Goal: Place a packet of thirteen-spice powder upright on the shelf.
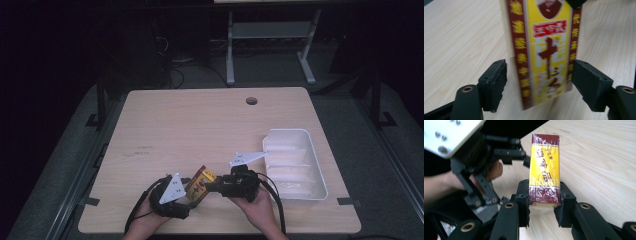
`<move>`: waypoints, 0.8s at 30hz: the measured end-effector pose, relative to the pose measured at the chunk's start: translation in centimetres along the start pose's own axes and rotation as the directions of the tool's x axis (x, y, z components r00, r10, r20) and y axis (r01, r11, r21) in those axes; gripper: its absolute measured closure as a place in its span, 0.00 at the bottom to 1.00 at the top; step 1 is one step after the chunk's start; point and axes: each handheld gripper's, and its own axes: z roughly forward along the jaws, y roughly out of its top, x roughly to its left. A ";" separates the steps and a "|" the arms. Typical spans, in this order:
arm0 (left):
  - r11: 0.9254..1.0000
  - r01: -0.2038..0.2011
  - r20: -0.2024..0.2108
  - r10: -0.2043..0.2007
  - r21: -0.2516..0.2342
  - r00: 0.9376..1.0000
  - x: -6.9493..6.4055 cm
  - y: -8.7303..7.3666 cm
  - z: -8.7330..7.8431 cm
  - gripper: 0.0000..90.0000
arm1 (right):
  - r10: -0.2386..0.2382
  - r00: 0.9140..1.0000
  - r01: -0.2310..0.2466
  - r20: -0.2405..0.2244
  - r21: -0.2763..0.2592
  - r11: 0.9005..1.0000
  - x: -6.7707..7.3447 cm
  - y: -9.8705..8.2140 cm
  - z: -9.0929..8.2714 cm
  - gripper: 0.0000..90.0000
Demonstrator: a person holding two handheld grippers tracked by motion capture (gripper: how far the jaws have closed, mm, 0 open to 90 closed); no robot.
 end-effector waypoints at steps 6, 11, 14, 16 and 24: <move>0.999 0.038 0.116 -0.037 -0.008 0.993 0.8 -0.4 -0.2 0.33 | -0.121 0.992 0.122 -0.034 0.026 0.992 1.0 0.6 -0.3 0.75; 0.998 0.052 0.252 -0.046 -0.018 0.967 1.1 -0.6 -0.1 0.48 | -0.237 0.971 0.239 -0.036 0.062 0.969 2.2 0.9 -0.3 0.75; 0.998 0.059 0.281 -0.055 -0.004 0.958 1.2 -0.7 -0.1 0.57 | -0.276 0.961 0.277 -0.026 0.071 0.958 2.7 0.9 -0.3 0.75; 0.998 0.061 0.306 -0.057 -0.001 0.950 1.4 -0.8 -0.1 0.60 | -0.297 0.955 0.298 -0.022 0.068 0.952 2.9 0.9 -0.3 0.74; 0.998 0.054 0.314 -0.046 -0.016 0.948 1.3 -0.6 -0.3 0.69 | -0.319 0.948 0.319 -0.006 0.056 0.946 3.3 1.1 -0.6 0.67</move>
